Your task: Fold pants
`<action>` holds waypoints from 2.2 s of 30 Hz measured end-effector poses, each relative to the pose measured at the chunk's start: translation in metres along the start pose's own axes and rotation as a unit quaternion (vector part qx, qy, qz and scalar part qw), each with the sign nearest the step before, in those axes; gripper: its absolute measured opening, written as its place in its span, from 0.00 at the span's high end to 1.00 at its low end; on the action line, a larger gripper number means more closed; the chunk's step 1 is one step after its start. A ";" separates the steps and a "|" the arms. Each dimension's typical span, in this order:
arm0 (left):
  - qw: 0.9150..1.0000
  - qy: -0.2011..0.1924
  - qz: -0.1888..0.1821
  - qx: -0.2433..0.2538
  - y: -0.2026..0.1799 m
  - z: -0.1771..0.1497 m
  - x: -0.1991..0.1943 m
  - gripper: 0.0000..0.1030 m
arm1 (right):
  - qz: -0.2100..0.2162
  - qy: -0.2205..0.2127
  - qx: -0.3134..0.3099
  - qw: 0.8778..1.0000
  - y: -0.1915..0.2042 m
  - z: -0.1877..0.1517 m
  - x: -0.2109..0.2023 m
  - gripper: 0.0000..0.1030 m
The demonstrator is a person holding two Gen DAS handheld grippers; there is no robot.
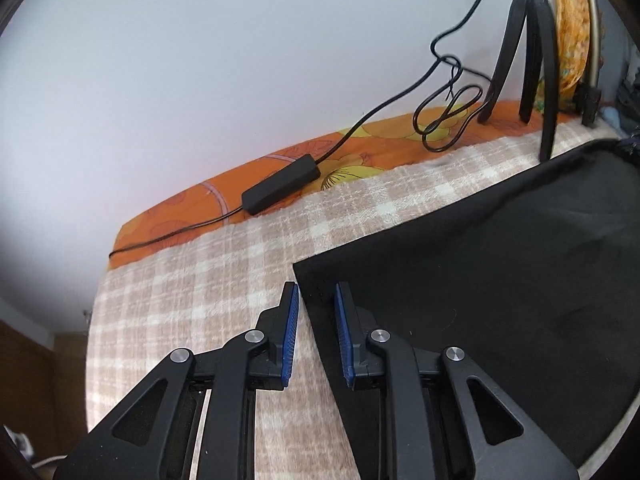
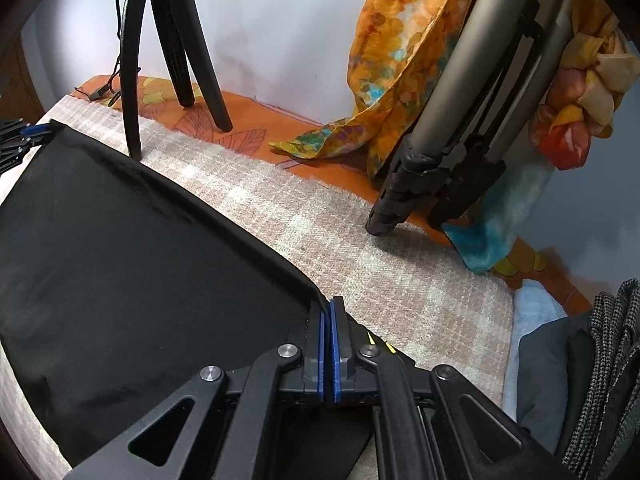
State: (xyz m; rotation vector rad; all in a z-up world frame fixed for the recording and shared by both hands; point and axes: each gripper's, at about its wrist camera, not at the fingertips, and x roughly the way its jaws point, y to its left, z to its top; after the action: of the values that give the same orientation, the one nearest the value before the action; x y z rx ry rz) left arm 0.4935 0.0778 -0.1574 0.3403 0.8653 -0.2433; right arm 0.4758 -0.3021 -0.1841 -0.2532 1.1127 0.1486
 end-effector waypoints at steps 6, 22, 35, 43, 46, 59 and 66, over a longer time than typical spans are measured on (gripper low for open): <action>1.000 -0.012 -0.010 -0.026 0.015 -0.018 -0.019 0.82 | -0.003 0.004 -0.001 1.000 0.002 0.005 -0.001 0.92; 0.996 -0.031 -0.077 -0.024 -0.020 -0.074 -0.100 0.70 | 0.027 -0.074 0.142 0.987 -0.016 -0.054 -0.103 0.33; 0.995 -0.017 -0.101 -0.012 -0.042 -0.109 -0.112 0.70 | 0.216 -0.022 0.190 0.957 0.071 -0.128 -0.100 0.34; 0.995 0.002 -0.093 0.018 -0.055 -0.118 -0.102 0.70 | 0.220 -0.024 0.170 0.960 0.123 -0.111 -0.065 0.33; 0.996 0.006 -0.091 0.024 -0.057 -0.118 -0.093 0.70 | 0.217 -0.040 0.158 0.962 0.135 -0.100 -0.062 0.33; 0.995 -0.015 -0.093 0.014 -0.051 -0.101 -0.092 0.70 | 0.300 -0.088 0.177 0.933 0.159 -0.071 -0.052 0.47; 0.996 -0.026 -0.090 0.008 -0.048 -0.093 -0.095 0.70 | 0.343 -0.086 0.187 0.916 0.171 -0.058 -0.044 0.54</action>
State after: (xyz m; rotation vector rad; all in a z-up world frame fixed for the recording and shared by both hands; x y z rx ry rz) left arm 0.3523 0.0763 -0.1492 0.2697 0.8427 -0.4250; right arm 0.3647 -0.1537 -0.1905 0.4991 0.9917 0.5648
